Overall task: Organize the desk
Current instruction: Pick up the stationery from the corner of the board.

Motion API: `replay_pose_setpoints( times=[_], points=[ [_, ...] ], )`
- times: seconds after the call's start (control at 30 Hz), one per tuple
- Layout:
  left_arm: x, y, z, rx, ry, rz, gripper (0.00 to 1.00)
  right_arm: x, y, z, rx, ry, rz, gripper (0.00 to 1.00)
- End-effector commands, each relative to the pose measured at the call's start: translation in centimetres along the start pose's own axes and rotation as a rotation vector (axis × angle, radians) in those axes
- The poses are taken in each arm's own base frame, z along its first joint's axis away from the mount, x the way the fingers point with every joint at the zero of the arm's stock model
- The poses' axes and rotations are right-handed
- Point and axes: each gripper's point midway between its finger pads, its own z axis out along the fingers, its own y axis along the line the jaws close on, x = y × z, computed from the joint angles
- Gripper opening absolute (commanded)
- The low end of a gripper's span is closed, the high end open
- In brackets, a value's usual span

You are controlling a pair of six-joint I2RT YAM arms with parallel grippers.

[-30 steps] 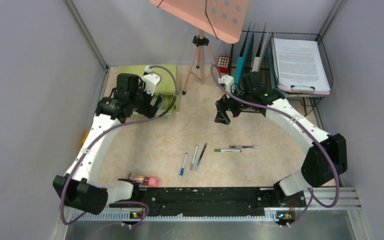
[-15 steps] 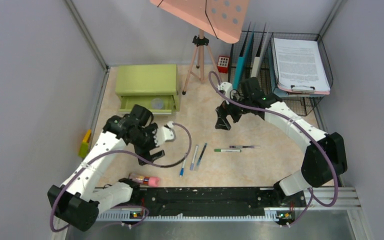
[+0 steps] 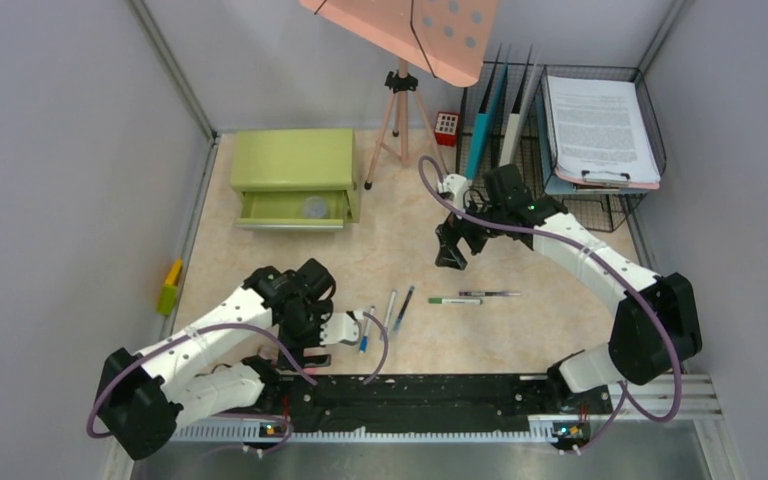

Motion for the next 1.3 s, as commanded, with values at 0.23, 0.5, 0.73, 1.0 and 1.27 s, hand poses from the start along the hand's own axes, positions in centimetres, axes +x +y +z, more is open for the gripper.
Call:
replay_pose_setpoints(
  times=[0.23, 0.5, 0.73, 1.0, 1.27],
  points=[
    [0.9, 1.6, 3.6, -0.061, 0.053, 0.059, 0.88, -1.0, -0.8, -0.5, 0.036, -0.044, -0.045, 0.94],
    [2.4, 2.5, 5.5, -0.102, 0.113, 0.094, 0.82, -0.9, -1.0, -0.3, 0.039, -0.042, -0.048, 0.94],
    [3.7, 4.6, 5.3, -0.208, 0.205, 0.115, 0.54, -0.6, -1.0, 0.1, 0.034, -0.038, -0.046, 0.94],
    [2.6, 6.9, 4.2, -0.294, 0.204, 0.127, 0.15, -0.5, -1.2, 0.3, 0.033, -0.039, -0.048, 0.94],
    [-1.9, 9.8, -3.8, -0.416, 0.123, 0.109, 0.00, -0.2, -1.3, 0.2, 0.059, -0.059, -0.047, 0.93]
  ],
)
